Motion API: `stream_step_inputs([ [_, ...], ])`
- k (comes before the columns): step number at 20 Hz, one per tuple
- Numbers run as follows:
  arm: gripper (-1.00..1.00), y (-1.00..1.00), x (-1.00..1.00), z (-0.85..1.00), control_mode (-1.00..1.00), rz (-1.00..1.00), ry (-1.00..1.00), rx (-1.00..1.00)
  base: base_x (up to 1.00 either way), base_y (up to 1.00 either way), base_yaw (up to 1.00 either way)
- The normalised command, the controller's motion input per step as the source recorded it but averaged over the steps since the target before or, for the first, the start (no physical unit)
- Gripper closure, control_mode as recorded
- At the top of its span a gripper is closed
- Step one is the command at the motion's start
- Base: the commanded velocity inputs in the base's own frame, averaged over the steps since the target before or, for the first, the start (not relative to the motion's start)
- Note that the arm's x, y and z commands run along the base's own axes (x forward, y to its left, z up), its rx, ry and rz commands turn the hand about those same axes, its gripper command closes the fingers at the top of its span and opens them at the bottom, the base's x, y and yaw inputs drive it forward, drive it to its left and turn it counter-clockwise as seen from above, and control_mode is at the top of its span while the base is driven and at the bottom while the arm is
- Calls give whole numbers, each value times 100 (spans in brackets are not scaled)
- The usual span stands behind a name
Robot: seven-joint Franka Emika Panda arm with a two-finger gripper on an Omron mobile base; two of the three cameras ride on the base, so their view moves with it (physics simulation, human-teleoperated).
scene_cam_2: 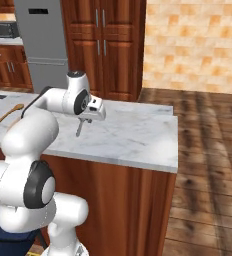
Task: Pick up the metallic utensils from the counter and place them in the open drawer. Make sure not to pick up any wooden utensils.
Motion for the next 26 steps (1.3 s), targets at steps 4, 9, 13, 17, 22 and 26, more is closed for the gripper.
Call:
stream_step_inputs([
  [4, 100, 0, -3, 20, -100, 0, -5, 0, 0, 0, 0],
  [9, 100, -3, -25, 55, -100, -1, -16, 0, 0, 0, 0],
  [13, 100, -27, -82, 76, -100, -5, -34, 2, 0, 0, 0],
  [17, 100, -26, -100, 63, -100, -1, -42, 2, 0, 0, 0],
  [22, 100, -16, -100, 33, -100, 0, -36, 0, 0, 0, 0],
  [26, 100, -29, -75, 22, 100, 0, -24, 0, -25, -25, -1],
])
